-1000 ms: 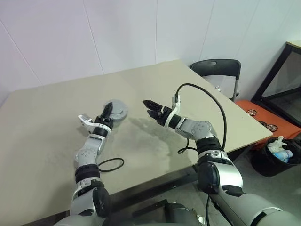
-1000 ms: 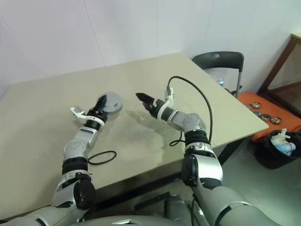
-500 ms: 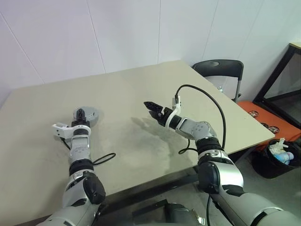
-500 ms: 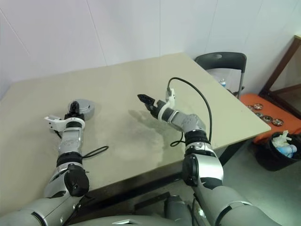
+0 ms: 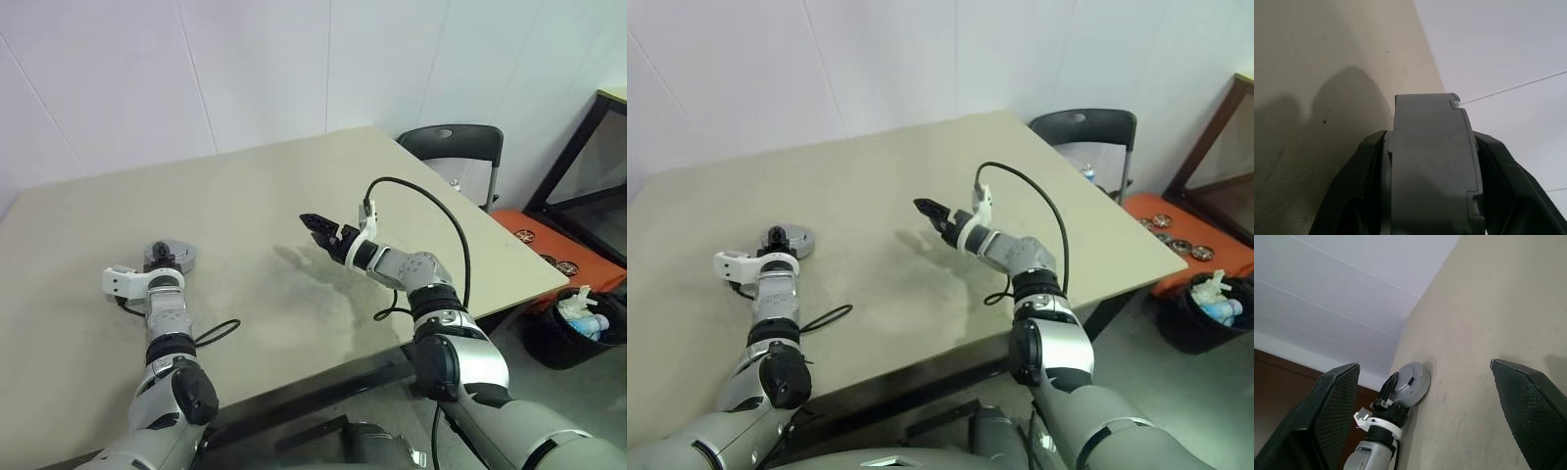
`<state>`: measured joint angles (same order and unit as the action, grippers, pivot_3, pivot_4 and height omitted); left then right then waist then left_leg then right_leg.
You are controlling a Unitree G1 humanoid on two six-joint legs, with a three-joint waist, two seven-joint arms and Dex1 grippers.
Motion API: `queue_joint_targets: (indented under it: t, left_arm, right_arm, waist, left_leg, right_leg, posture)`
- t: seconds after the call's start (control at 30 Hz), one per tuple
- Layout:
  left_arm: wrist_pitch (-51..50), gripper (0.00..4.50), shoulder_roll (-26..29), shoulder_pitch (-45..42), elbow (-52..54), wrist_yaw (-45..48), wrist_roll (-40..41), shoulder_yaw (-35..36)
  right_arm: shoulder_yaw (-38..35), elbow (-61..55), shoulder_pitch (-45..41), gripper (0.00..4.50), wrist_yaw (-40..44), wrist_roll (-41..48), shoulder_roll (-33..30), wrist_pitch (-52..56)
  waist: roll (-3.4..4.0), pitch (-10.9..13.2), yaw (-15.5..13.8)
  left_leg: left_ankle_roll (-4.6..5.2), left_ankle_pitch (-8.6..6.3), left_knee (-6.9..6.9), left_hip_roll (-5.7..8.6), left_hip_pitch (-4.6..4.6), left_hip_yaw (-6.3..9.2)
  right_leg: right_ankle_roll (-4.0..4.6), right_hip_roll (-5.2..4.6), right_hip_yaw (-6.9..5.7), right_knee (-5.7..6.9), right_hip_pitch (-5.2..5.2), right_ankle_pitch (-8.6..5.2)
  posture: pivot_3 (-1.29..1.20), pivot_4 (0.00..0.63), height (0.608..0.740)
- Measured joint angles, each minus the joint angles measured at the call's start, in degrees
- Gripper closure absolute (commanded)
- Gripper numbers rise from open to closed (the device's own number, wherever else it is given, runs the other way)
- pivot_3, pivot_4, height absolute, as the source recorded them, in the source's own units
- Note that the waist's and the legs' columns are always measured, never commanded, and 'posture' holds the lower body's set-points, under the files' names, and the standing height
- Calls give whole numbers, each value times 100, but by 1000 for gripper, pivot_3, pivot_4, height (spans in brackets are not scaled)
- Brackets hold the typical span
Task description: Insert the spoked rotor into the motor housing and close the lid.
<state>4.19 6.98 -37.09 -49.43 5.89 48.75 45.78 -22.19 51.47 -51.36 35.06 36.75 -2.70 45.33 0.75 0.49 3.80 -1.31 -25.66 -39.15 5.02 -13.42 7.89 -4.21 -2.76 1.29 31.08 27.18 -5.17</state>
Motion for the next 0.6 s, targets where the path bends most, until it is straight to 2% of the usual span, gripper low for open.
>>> queue_joint_targets:
  t: [0.37, 0.4, 0.6]
  left_arm:
    - [275, 2366, -1, -12, -26, -325, -197, -135]
    - [314, 1645, 1, -17, -38, -388, -214, -164]
    - [539, 16, 36, -30, -140, -754, -468, -247]
  right_arm:
    - [58, 23, -12, 6, 33, -76, -20, -15]
    - [61, 26, -12, 6, 33, -81, -20, -16]
    - [92, 63, -16, 6, 62, -145, -16, -55]
  waist:
    - [-2, -6, 29]
    - [-2, -7, 32]
    - [1, -12, 47]
  left_leg:
    - [0, 0, 0, -3, 10, -16]
    - [0, 0, 0, -3, 13, -18]
    - [-6, 3, -1, -6, 21, -25]
  right_leg:
    - [0, 6, 15, 4, -11, 0]
    - [0, 7, 16, 5, -12, 0]
    - [3, 11, 22, 10, -15, 3]
  posture:
    - [0, 0, 740]
    - [0, 0, 740]
    - [0, 0, 740]
